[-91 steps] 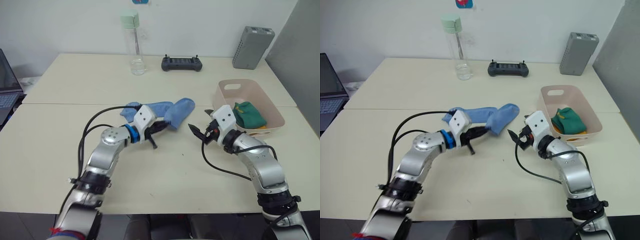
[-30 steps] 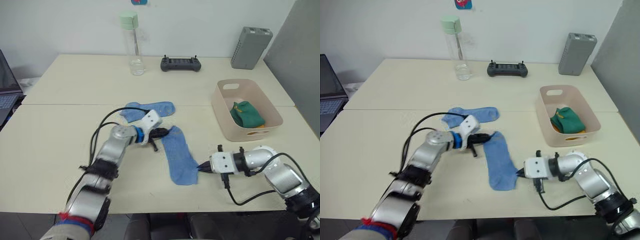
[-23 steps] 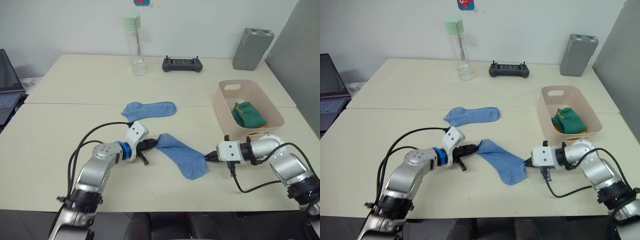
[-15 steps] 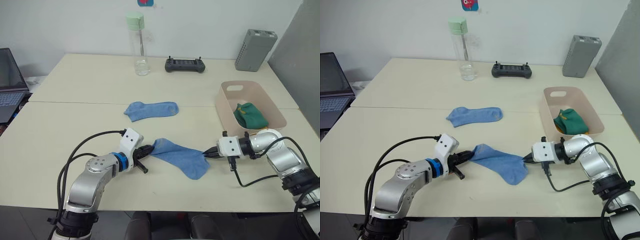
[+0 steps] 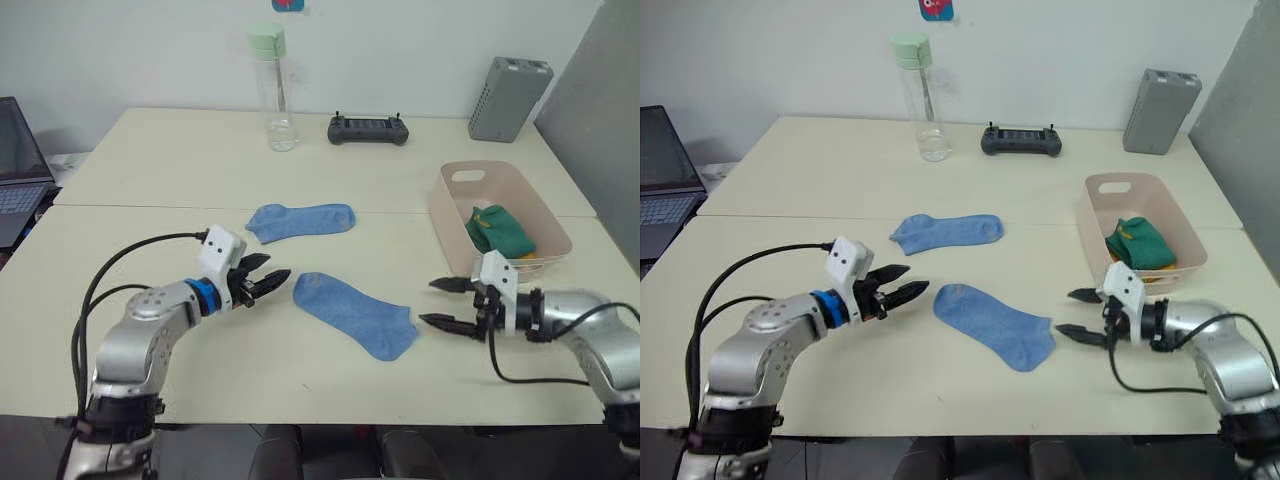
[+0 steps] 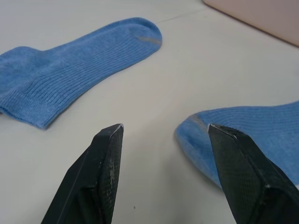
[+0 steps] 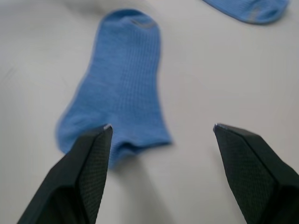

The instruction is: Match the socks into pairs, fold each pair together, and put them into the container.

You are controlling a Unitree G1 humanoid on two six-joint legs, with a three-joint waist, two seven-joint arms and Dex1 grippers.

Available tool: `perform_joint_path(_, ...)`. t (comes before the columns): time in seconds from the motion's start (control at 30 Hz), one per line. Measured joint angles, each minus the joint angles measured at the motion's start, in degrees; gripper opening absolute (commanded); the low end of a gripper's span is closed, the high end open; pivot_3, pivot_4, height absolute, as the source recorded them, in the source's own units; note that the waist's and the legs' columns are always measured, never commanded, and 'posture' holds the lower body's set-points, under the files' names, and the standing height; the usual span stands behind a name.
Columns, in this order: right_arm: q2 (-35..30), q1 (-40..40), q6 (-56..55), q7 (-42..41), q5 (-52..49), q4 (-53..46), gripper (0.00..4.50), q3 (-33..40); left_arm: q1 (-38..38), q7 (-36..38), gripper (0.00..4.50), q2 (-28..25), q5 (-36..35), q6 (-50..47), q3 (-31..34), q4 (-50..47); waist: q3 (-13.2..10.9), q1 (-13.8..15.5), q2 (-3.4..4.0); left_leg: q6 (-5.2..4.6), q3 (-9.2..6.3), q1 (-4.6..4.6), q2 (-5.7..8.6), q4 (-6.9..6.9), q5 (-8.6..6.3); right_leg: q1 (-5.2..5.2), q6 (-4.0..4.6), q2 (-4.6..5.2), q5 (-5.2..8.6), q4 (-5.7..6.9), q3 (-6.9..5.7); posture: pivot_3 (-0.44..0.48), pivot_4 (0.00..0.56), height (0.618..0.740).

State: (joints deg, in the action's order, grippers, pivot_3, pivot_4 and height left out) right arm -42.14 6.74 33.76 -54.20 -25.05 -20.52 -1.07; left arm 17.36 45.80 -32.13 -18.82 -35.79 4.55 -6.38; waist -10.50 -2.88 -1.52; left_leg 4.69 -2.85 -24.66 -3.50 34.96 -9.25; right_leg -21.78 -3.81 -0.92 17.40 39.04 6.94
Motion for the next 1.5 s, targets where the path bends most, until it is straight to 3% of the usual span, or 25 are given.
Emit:
perform_joint_path(0.27, 4.3, -6.6, 7.4, 10.5, -0.5, -7.6, 3.75, -1.8, 4.7, 4.4, 2.99, -0.1, 4.6, 6.4, -9.0, 10.7, 0.0, -0.3, -0.01, 0.0, 0.13, -0.04, -0.01, -0.01, 0.0, -0.11, -0.03, 0.01, -0.01, -0.04, 0.1, 0.0, 0.15, 0.74)
perform_joint_path(0.3, 4.5, -6.8, 7.6, 11.2, -0.3, -8.0, 3.59, -2.2, 4.8, 4.8, 2.82, -0.2, 4.9, 6.7, -9.3, 10.8, 0.0, -0.4, -0.01, 0.0, 0.13, -0.04, -0.02, -0.03, 0.0, -0.13, -0.02, 0.01, -0.01, -0.03, 0.1, 0.0, 0.15, 0.74)
perform_joint_path(0.4, 5.1, -7.3, 8.0, 12.4, -0.4, -8.3, 2.87, -2.4, 4.9, 5.2, 2.12, -0.3, 5.0, 7.1, -9.3, 11.0, 0.0, -0.4, -0.01, 0.0, 0.12, -0.08, -0.02, -0.06, 0.0, -0.16, -0.01, 0.01, 0.0, -0.03, 0.08, 0.0, 0.15, 0.74)
perform_joint_path(0.6, 5.2, -7.2, 8.1, 13.0, -0.9, -8.3, 0.67, -2.4, 3.4, 6.1, 0.23, -1.1, 3.8, 6.0, -8.8, 9.4, 0.0, -0.4, -0.01, 0.0, 0.12, -0.11, -0.03, -0.06, 0.0, -0.2, -0.01, 0.01, 0.0, -0.02, 0.08, 0.0, 0.15, 0.74)
perform_joint_path(0.67, 5.0, -7.1, 8.1, 12.9, -0.9, -8.3, 0.01, -2.4, 2.6, 5.9, 0.0, -1.1, 3.1, 4.9, -8.3, 8.3, 0.0, -0.4, -0.01, 0.0, 0.12, -0.11, -0.03, -0.06, 0.0, -0.2, -0.01, 0.01, 0.0, -0.02, 0.08, 0.0, 0.15, 0.74)
perform_joint_path(0.93, 4.6, -1.9, 8.8, 11.4, -1.8, -5.9, 0.01, -1.9, -5.0, 0.7, 0.0, -0.1, -4.4, -6.4, -0.4, -1.6, 0.0, -0.4, -0.01, 0.0, 0.13, -0.12, -0.06, -0.05, 0.0, -0.22, -0.01, 0.01, 0.0, -0.01, 0.08, 0.0, 0.15, 0.74)
perform_joint_path(1.13, 2.8, 2.3, 12.3, 7.5, -4.5, -2.3, 0.01, -2.5, -14.9, -7.8, 0.0, 3.5, -12.8, -16.7, 7.8, -16.5, 0.0, -0.4, -0.01, 0.0, 0.16, -0.13, -0.06, -0.05, -0.01, -0.22, -0.01, 0.02, 0.0, -0.04, 0.12, 0.0, 0.15, 0.74)
perform_joint_path(1.5, 2.6, 9.6, 15.3, 4.5, -4.2, 6.0, 0.01, -5.6, -26.3, -18.2, 0.0, 8.4, -17.4, -21.0, 9.1, -29.5, 0.0, -0.4, -0.04, 0.0, 0.23, -0.11, -0.04, 0.01, -0.01, -0.26, 0.31, 0.02, 0.17, -0.03, 0.21, 0.0, 0.15, 0.74)
